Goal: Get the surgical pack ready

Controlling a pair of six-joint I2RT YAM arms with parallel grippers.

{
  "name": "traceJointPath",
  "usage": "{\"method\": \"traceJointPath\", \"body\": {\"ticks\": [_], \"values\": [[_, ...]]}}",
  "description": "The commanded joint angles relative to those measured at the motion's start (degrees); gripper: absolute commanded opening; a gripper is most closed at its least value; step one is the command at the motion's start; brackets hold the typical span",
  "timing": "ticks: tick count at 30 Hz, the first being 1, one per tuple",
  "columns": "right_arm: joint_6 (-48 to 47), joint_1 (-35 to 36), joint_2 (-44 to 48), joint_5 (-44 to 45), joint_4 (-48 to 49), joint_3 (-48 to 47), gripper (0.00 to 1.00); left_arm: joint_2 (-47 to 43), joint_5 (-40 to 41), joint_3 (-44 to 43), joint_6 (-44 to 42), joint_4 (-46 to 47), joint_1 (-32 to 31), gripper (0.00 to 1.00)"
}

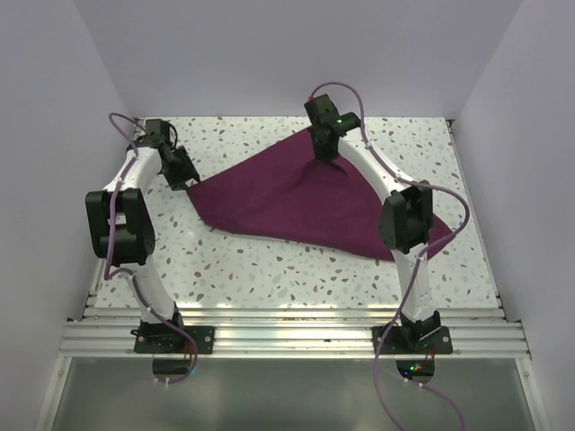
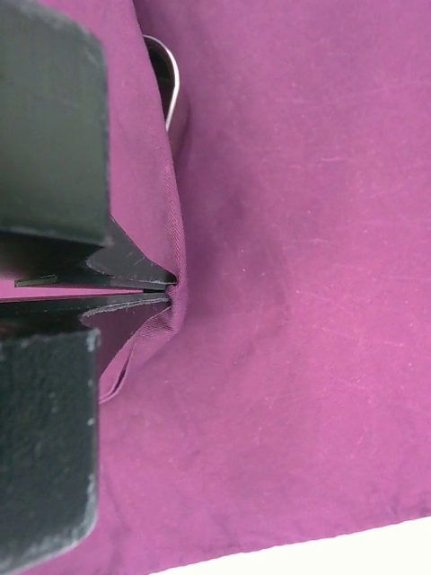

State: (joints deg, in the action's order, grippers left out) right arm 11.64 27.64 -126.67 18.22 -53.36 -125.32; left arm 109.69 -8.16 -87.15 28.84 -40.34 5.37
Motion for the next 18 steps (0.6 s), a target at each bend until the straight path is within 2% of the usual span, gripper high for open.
{"method": "traceJointPath", "body": {"ticks": [1,18], "values": [[-1.0,-1.2,-1.1,-1.0,1.5,-2.9,0.00,0.6,-0.8,-1.7,-1.4,1.8,0.8,0.48],[-0.6,-2.2,-9.6,-6.1,2.4,-5.3,0.00,2.7,-1.0,-3.8,-3.3,1.9,1.5,0.52]]}}
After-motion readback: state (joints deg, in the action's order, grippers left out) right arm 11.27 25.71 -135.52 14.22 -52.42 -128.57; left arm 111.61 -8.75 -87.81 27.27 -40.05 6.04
